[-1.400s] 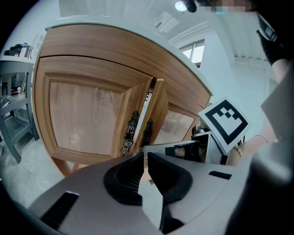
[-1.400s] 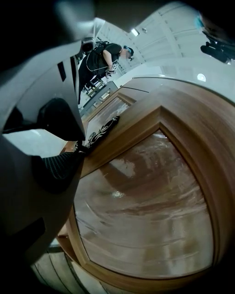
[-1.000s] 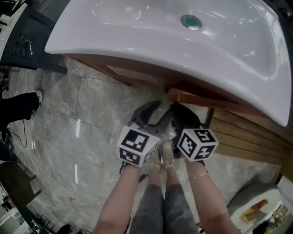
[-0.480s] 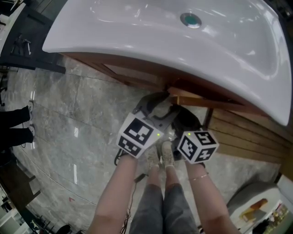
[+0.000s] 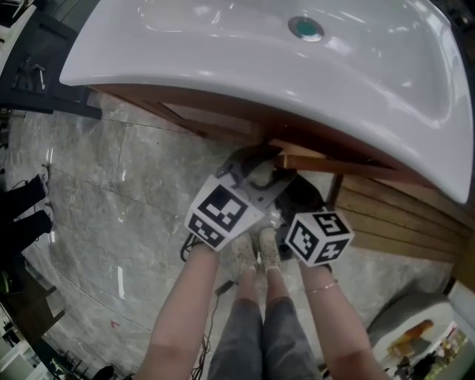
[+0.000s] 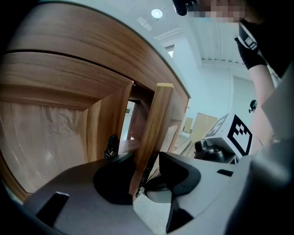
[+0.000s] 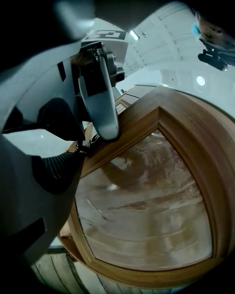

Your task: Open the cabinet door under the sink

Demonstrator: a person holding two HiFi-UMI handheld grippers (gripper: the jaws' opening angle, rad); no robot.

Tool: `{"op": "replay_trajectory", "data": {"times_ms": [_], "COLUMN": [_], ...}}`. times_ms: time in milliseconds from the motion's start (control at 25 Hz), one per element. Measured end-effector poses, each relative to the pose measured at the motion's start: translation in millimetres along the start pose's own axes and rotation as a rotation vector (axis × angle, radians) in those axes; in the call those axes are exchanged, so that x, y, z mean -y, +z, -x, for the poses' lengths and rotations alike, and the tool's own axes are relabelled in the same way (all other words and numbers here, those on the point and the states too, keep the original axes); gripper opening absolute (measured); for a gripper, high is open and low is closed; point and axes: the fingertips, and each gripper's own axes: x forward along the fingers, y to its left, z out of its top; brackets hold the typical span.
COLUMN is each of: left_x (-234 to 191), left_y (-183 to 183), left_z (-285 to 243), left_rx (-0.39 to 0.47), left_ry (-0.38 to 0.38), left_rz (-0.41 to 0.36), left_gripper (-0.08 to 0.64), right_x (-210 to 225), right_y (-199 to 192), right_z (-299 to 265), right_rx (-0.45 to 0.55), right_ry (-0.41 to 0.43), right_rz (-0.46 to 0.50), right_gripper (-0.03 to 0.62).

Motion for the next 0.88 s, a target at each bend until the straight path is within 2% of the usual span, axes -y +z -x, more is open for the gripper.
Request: {"op": "replay_trajectory", "data": {"times_ms": [400, 880], "left_x": [7.9, 36.2], "left_y": [-5.3, -19.2], "left_z": [5.0, 19.9], "left_rx": [-0.018, -0.029], "left_ry": [-0.002, -0.011], "left_rz": [0.025, 0.051], "left_gripper": [0.170, 0.152], "right_x": [-1.1, -6.7], "right_y": [-8.1, -32.4], "right_z": [6.3, 29.8], "right_rx": [-0.005, -0.046], "right_ry": [0.011, 0.059], "right_rz": [-0.011, 0.033], "right_gripper": [0.086, 0.086]}}
